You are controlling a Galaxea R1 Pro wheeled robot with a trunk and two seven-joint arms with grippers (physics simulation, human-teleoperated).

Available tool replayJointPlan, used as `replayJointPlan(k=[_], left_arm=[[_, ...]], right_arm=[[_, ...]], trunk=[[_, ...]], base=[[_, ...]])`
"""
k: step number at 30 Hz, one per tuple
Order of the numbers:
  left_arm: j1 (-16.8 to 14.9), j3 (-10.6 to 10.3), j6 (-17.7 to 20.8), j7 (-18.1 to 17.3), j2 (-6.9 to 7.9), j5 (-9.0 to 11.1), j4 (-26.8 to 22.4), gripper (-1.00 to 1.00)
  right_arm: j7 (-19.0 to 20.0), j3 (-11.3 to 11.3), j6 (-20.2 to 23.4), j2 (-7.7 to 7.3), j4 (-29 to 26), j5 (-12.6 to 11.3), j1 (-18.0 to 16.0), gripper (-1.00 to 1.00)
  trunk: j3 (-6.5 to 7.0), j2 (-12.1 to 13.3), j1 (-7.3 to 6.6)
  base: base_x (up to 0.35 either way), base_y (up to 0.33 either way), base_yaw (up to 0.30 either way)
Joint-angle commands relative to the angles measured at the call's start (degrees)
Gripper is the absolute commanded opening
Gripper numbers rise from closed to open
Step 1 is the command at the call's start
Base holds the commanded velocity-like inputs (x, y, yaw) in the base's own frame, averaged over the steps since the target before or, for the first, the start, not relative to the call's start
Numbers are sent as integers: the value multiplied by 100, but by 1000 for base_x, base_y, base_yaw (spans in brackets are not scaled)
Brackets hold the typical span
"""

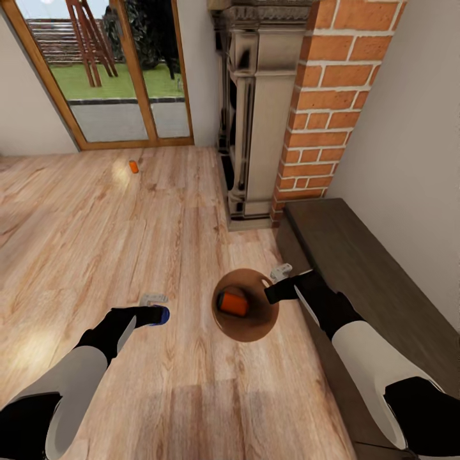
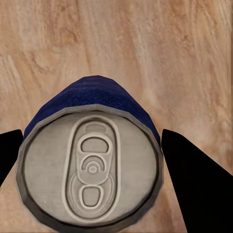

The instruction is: Put the three can of soda from the living room inside the tash can in the kitchen.

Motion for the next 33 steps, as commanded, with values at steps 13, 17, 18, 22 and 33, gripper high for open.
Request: replayJointPlan(k=[13, 17, 18, 22, 33], left_arm=[[41, 31, 689, -357, 13, -5, -706, -100], [130, 29, 2209, -996, 20, -43, -2392, -100], [209, 29, 2746, -1101, 21, -46, -3049, -100], [365, 5, 3866, -1335, 22, -58, -4756, -100], [189, -98, 3866, -3868, 279, -95, -5138, -100]], right_arm=[[113, -332, 270, -18, 2, -99, 9, -100], [155, -377, 1246, -34, 2, -61, -50, -100], [162, -382, 1433, -36, 14, -66, -99, -100], [195, -384, 2049, -25, 130, -90, -411, -100], [657, -377, 2131, 29, 1919, -107, -1778, -100]], trunk=[[234, 523, -286], [306, 683, -374], [324, 723, -396], [396, 884, -484], [593, 1325, -726]], base=[[0, 0, 0], [0, 0, 0], [0, 0, 0], [0, 0, 0], [0, 0, 0]])
